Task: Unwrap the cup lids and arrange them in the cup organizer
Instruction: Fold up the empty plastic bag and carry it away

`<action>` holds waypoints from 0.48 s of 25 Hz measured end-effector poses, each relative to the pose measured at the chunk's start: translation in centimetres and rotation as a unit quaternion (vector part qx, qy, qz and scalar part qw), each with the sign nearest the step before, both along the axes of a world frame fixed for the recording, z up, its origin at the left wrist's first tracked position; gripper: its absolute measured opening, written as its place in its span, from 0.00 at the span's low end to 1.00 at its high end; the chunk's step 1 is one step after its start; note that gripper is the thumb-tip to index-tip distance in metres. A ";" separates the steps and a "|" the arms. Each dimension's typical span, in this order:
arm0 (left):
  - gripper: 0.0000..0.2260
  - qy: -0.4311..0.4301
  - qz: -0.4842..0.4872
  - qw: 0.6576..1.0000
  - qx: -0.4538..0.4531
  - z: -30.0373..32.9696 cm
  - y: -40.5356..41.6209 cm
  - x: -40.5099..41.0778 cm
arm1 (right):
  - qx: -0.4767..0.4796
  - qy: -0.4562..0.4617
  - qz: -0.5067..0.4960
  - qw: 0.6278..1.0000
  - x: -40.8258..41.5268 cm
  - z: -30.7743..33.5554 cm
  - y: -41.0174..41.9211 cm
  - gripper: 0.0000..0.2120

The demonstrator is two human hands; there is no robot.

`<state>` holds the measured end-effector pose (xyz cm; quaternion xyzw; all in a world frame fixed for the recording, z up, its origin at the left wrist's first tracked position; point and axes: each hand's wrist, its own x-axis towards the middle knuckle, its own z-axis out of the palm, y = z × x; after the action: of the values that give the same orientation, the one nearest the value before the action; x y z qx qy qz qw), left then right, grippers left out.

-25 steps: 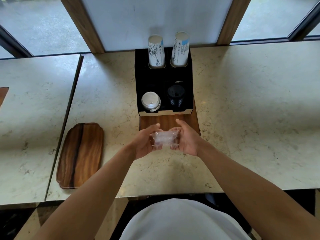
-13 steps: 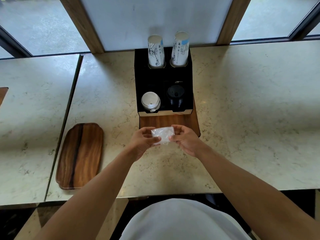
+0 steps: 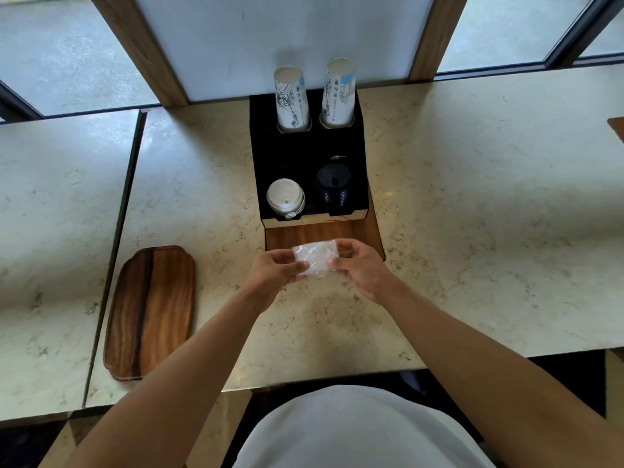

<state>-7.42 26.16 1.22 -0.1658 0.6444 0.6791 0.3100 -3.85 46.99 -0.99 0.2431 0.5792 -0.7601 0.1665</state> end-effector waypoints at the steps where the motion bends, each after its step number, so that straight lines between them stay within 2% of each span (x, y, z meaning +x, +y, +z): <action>1: 0.16 0.001 -0.008 1.000 0.001 -0.1 0.3 -0.1 | 0.001 0.001 -0.008 1.000 0.3 0.1 0.2 0.21; 6: 0.16 0.016 -0.053 0.998 -0.012 -0.7 2.4 -0.4 | 0.014 -0.007 -0.079 0.997 2.6 0.3 1.2 0.20; 12: 0.18 -0.003 -0.161 0.987 -0.008 -0.8 5.9 1.1 | 0.004 -0.007 -0.173 0.985 7.8 -0.6 3.0 0.15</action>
<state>-6.27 32.07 0.45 -0.0649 0.6668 0.6150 0.4159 3.94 50.01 -1.60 0.3458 0.5305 -0.7731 0.0359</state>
